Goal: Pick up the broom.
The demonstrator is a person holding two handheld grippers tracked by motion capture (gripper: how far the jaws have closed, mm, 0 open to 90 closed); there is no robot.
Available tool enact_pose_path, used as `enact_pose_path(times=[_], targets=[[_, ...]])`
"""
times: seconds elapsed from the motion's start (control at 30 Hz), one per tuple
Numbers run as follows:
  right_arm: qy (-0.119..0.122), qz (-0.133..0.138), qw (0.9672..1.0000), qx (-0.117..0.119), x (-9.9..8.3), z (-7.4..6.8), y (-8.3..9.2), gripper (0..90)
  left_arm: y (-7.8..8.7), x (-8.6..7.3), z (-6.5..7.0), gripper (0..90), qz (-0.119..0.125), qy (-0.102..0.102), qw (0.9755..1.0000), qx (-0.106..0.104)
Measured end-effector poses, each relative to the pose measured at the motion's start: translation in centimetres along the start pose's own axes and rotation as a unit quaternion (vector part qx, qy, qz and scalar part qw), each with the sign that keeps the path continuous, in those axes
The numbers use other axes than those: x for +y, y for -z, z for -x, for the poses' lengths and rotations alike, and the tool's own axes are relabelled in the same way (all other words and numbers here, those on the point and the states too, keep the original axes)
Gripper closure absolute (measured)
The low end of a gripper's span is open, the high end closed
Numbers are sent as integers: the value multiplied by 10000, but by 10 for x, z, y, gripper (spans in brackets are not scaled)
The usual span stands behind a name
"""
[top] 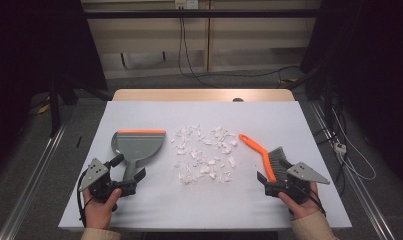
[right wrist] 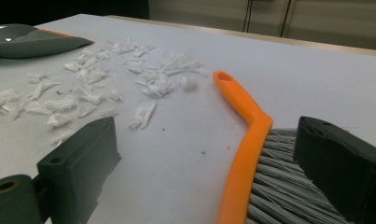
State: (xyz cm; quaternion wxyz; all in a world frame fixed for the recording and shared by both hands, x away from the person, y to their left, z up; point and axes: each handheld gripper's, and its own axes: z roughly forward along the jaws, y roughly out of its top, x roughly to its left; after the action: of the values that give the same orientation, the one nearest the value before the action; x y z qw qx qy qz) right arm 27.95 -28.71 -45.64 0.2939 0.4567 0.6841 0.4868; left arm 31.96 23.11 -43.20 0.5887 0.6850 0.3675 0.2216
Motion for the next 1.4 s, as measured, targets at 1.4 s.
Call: enact_pose_path(times=[1.4], targets=[[-42, -1941, 9804, -331, 50, 48, -90, 375, 4, -1, -1, 46, 43, 57, 10000, 28]])
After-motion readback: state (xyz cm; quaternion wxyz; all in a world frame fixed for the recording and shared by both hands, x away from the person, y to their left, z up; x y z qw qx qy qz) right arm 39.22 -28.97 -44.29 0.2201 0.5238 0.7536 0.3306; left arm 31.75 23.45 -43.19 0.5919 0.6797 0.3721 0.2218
